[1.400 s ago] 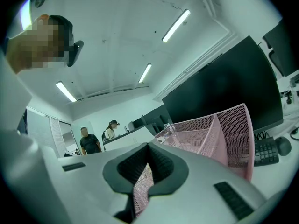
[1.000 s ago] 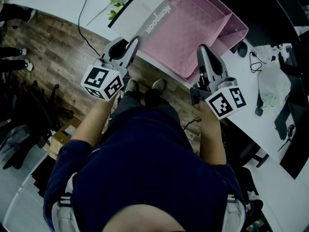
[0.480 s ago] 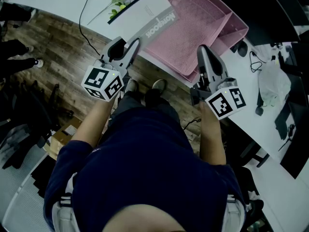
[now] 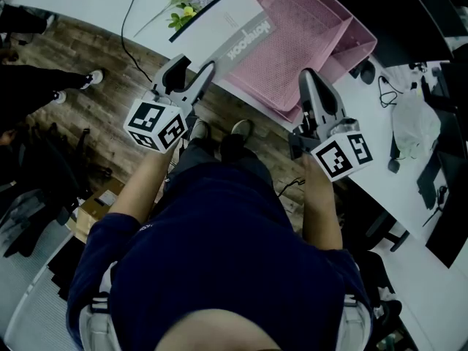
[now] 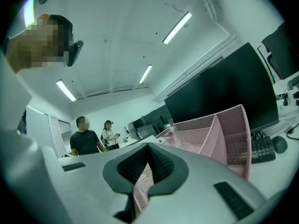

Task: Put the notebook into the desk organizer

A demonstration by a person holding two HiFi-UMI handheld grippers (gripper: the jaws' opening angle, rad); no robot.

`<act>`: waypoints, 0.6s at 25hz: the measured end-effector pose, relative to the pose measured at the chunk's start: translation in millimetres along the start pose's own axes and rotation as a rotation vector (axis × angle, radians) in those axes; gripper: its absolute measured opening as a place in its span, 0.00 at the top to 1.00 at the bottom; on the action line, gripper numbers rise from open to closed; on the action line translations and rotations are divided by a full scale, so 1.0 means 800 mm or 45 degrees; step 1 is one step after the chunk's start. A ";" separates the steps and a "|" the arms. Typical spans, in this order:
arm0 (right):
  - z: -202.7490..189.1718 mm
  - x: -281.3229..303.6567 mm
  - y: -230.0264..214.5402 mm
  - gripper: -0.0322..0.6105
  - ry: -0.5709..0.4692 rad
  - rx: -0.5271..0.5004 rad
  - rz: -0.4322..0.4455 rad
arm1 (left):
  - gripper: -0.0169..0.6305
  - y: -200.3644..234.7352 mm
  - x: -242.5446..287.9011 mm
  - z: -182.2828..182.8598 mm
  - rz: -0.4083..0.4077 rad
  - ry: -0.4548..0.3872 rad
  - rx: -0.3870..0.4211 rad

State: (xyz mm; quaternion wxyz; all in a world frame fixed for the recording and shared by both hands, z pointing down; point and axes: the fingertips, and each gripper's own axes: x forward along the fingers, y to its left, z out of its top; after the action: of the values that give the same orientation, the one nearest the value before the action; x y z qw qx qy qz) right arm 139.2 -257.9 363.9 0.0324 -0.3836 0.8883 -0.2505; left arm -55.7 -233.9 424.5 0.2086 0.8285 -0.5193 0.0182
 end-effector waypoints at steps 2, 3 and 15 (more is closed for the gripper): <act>0.000 0.001 0.003 0.94 -0.001 -0.003 0.001 | 0.64 0.001 -0.003 0.001 -0.002 -0.005 -0.001; 0.000 0.002 0.005 0.94 -0.001 -0.004 0.001 | 0.64 0.002 -0.004 0.002 -0.002 -0.006 -0.001; 0.002 0.008 0.035 0.94 -0.022 -0.033 0.002 | 0.63 0.019 -0.029 0.014 -0.001 -0.027 0.011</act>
State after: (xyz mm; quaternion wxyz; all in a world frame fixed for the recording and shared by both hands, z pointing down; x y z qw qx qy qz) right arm 116.0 -246.8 350.3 0.0353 -0.3855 0.8914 -0.2357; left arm -81.9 -224.1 413.4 0.1996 0.8298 -0.5210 0.0117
